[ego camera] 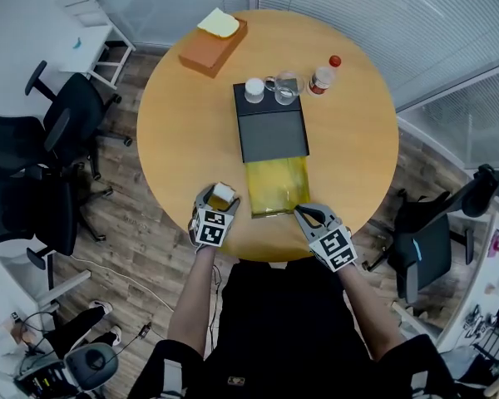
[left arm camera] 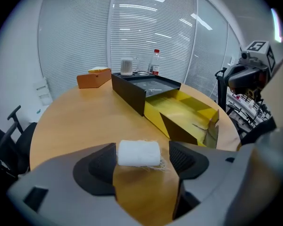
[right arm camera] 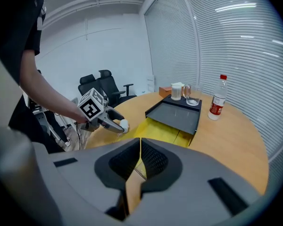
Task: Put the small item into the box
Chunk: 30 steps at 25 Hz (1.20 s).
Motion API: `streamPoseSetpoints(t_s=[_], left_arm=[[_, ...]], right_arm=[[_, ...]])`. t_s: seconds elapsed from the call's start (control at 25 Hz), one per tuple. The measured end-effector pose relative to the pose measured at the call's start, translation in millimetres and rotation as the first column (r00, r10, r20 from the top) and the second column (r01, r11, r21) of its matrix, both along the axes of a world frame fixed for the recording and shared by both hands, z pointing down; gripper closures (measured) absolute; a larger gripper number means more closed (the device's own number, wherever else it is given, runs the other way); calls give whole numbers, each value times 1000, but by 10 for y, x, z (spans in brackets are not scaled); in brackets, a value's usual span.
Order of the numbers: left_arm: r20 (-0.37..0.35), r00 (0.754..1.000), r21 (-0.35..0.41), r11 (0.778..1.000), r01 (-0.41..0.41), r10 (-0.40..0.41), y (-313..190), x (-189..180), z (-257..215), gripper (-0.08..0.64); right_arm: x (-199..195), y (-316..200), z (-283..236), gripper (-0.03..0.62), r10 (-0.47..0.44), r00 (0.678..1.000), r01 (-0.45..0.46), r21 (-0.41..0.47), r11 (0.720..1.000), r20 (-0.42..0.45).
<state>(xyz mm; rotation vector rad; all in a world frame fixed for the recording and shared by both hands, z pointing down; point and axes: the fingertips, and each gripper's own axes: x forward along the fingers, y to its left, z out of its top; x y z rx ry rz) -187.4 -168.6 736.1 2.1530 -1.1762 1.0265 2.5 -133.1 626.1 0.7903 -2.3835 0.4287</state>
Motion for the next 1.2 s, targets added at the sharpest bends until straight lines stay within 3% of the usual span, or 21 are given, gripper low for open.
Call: streamPoseSetpoints(t_s=[0.16,0.32,0.64,1.2], left_arm=[[3,1000,-17,1000,13,-13,11,23,60,222],[21,1000,-9,1000,23,-23,12,36,45,281],[17,1000,-18,1000,19,-19,17,17,70,285],[0,1000,32,999,24,-24,-24,33,-98,287]], right_arm=[[40,55,48,586,-4,1000,4,-16,1000,-5],[74,77,62,586,-5,1000,5,-24,1000,-6],[71,44,49,586,0,1000,0,-22,1000,-1],[84,36,84,587,5,1000,-5,-21,1000,-5]])
